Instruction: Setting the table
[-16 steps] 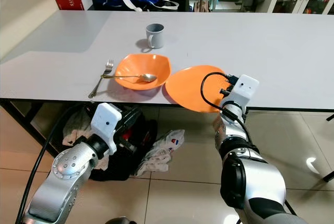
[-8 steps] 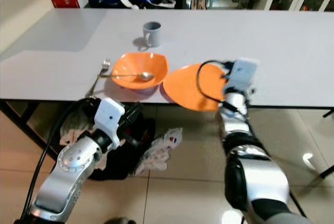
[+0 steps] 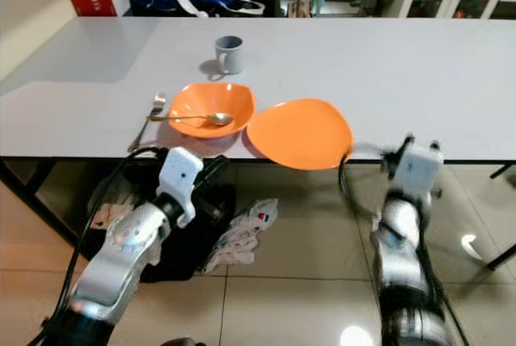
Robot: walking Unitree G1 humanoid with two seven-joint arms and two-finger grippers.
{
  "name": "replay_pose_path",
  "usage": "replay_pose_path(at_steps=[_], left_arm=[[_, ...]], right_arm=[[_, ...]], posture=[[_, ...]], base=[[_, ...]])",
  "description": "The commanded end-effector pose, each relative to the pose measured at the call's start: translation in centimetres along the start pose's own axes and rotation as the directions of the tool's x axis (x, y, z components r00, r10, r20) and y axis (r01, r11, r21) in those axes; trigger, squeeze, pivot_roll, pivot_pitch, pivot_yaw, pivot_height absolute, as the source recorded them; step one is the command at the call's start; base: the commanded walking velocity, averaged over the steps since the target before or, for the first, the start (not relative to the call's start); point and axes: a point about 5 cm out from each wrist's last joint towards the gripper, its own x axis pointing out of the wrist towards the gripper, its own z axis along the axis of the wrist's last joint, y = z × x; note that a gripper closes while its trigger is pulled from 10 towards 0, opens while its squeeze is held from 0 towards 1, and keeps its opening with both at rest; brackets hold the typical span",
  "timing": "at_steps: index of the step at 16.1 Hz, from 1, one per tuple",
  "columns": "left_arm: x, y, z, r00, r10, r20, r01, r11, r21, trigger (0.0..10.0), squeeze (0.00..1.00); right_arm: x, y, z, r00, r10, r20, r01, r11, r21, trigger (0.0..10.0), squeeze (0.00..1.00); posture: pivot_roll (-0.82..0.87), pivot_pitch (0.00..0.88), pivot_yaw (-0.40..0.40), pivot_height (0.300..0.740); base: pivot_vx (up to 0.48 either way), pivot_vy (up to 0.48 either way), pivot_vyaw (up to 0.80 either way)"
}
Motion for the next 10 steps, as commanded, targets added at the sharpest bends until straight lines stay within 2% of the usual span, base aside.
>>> replay_pose_path(at_steps=[1, 2, 4, 7, 10], left_arm=[[0.5, 0.0, 0.2, 1.0, -0.003, 0.009, 0.003, 1.0, -0.006, 10.0, 0.0], [0.6, 0.0, 0.2, 1.0, -0.003, 0.012, 0.003, 1.0, -0.009, 10.0, 0.0], [1.1, -0.5, 0.6, 0.999, -0.026, 0.032, 0.026, 1.0, 0.004, 10.0, 0.0], [1.2, -0.1, 0.6, 0.999, -0.008, 0.037, 0.007, 1.0, 0.025, 10.0, 0.0], [1.0, 0.0, 1.3, 0.997, 0.015, 0.073, -0.016, 1.0, 0.012, 10.0, 0.0]], right_arm=[[-0.8, 1.3, -0.2, 0.998, 0.054, -0.024, -0.054, 0.999, 0.005, 10.0, 0.0], [-1.2, 1.5, -0.3, 0.997, 0.063, -0.038, -0.063, 0.998, 0.01, 10.0, 0.0], [-1.5, 4.3, 0.3, 0.985, 0.163, -0.047, -0.16, 0.985, 0.066, 10.0, 0.0], [-1.3, 5.9, 1.1, 0.958, 0.279, -0.06, -0.274, 0.958, 0.079, 10.0, 0.0], [-1.2, 6.6, 2.1, 0.951, 0.309, -0.009, -0.307, 0.949, 0.073, 10.0, 0.0]], posture=[[0.02, 0.0, 0.04, 0.74], [0.01, 0.0, 0.04, 0.74], [0.01, 0.0, 0.04, 0.74], [0.03, 0.0, 0.038, 0.74], [0.04, 0.0, 0.036, 0.74]], base=[[0.0, 0.0, 0.0], [0.0, 0.0, 0.0], [0.0, 0.0, 0.0], [0.0, 0.0, 0.0], [0.0, 0.0, 0.0]])
